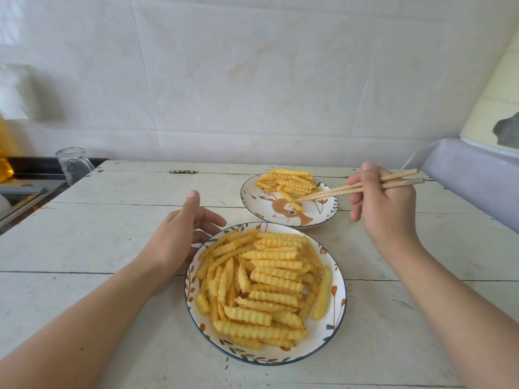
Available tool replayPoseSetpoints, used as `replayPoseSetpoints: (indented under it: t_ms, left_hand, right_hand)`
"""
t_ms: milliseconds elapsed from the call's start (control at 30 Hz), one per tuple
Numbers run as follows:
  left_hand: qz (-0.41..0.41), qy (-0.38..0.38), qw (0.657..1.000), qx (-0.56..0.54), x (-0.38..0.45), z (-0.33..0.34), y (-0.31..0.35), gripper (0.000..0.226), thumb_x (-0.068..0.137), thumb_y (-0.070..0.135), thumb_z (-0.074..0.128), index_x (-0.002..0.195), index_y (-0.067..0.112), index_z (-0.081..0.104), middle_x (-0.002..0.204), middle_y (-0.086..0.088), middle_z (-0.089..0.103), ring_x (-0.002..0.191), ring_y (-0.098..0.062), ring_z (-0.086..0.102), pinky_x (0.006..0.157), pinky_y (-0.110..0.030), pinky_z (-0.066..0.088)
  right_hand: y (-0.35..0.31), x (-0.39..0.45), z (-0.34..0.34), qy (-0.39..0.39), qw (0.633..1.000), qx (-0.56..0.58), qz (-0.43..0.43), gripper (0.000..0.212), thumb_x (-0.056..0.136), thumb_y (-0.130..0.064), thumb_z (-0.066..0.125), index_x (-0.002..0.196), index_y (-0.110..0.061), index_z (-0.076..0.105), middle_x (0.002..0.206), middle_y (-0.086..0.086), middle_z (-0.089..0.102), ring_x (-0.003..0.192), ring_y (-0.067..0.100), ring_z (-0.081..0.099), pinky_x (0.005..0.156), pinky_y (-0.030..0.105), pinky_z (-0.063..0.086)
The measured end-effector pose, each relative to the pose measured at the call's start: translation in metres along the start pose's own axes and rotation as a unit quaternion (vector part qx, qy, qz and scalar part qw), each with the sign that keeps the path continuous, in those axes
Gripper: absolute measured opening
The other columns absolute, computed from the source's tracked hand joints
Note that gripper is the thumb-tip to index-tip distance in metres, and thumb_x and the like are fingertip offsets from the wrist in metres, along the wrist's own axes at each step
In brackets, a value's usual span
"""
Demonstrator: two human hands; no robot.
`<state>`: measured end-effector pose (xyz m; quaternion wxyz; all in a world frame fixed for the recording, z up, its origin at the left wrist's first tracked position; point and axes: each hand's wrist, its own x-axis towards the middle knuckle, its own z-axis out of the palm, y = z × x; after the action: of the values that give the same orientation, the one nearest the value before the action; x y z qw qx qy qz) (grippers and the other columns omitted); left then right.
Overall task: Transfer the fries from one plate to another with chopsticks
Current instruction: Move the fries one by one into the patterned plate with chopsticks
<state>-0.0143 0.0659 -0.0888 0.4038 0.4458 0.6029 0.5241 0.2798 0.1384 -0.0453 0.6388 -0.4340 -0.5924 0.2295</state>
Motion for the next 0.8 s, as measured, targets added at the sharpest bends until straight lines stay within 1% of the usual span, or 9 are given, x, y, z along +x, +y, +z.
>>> replayPoseSetpoints:
  t_ms: [133,267,333,433,500,533,633,733,800]
  left_hand:
    - [0.000,-0.002,1.000,0.001,0.000,0.000,0.000,0.078,0.105,0.067,0.022,0.086,0.019,0.081,0.092,-0.007,0.073,0.087,-0.025,0.067,0.087,-0.048,0.051]
    - [-0.003,-0.003,1.000,0.003,0.000,-0.001,0.001,0.078,0.104,0.068,0.022,0.087,0.020,0.081,0.092,-0.006,0.073,0.088,-0.025,0.067,0.087,-0.047,0.051]
    - [-0.005,-0.004,1.000,0.005,0.000,-0.001,0.000,0.078,0.104,0.068,0.021,0.087,0.020,0.081,0.091,-0.005,0.073,0.088,-0.025,0.067,0.086,-0.047,0.051]
    - [-0.007,-0.009,1.000,-0.003,0.000,0.000,0.001,0.078,0.105,0.067,0.022,0.086,0.019,0.081,0.090,-0.005,0.073,0.085,-0.024,0.067,0.084,-0.046,0.050]
    - [-0.010,-0.011,1.000,-0.008,-0.001,0.000,0.002,0.079,0.105,0.066,0.022,0.089,0.015,0.080,0.087,-0.005,0.073,0.080,-0.022,0.067,0.082,-0.045,0.049]
    - [-0.010,-0.011,1.000,-0.010,-0.002,0.001,0.003,0.079,0.106,0.065,0.022,0.090,0.013,0.079,0.085,-0.005,0.073,0.078,-0.021,0.066,0.081,-0.044,0.048]
    - [-0.010,-0.011,1.000,-0.014,-0.002,0.001,0.003,0.079,0.106,0.065,0.023,0.090,0.012,0.079,0.085,-0.005,0.073,0.078,-0.021,0.065,0.080,-0.042,0.047]
    - [-0.010,-0.008,1.000,-0.016,-0.001,0.001,0.003,0.079,0.106,0.065,0.023,0.088,0.013,0.080,0.087,-0.006,0.072,0.080,-0.023,0.064,0.080,-0.043,0.045]
    - [-0.009,-0.008,1.000,-0.014,0.000,0.000,0.002,0.079,0.106,0.065,0.023,0.087,0.014,0.080,0.087,-0.006,0.072,0.080,-0.023,0.064,0.080,-0.043,0.045]
  right_hand:
    - [0.001,-0.003,0.002,-0.025,0.999,-0.024,0.002,0.040,0.105,-0.035,0.047,0.075,-0.018,0.066,0.054,0.001,0.055,0.038,0.016,0.050,0.042,0.025,0.043]
    - [-0.007,-0.003,0.002,-0.006,1.000,0.005,0.022,0.047,0.107,-0.035,0.042,0.073,-0.012,0.064,0.053,0.006,0.052,0.036,0.017,0.049,0.040,0.022,0.041]
    - [-0.017,0.002,-0.004,0.013,0.998,0.046,0.035,0.051,0.108,-0.035,0.040,0.071,-0.009,0.062,0.049,0.004,0.051,0.034,0.018,0.046,0.038,0.022,0.038]
    - [-0.039,0.010,-0.016,0.019,0.977,0.196,0.081,0.057,0.106,-0.038,0.042,0.060,-0.012,0.061,0.046,0.005,0.047,0.031,0.021,0.037,0.040,0.021,0.030]
    - [-0.053,0.010,-0.024,-0.033,0.953,0.281,0.112,0.059,0.105,-0.041,0.042,0.055,-0.015,0.059,0.046,0.005,0.042,0.029,0.016,0.031,0.041,0.018,0.026]
    - [-0.058,0.008,-0.027,-0.072,0.945,0.297,0.113,0.059,0.104,-0.042,0.041,0.055,-0.016,0.059,0.046,0.006,0.040,0.028,0.014,0.030,0.042,0.017,0.025]
    - [-0.065,0.000,-0.030,-0.177,0.933,0.297,0.098,0.058,0.103,-0.041,0.037,0.057,-0.016,0.060,0.045,0.007,0.036,0.025,0.012,0.029,0.043,0.013,0.028]
    - [-0.069,-0.006,-0.026,-0.235,0.925,0.286,0.089,0.055,0.099,-0.039,0.038,0.055,-0.015,0.061,0.042,0.008,0.036,0.024,0.011,0.030,0.043,0.014,0.031]
    - [-0.069,-0.009,-0.024,-0.257,0.925,0.267,0.085,0.052,0.097,-0.038,0.043,0.054,-0.014,0.062,0.041,0.009,0.037,0.024,0.011,0.031,0.042,0.016,0.032]
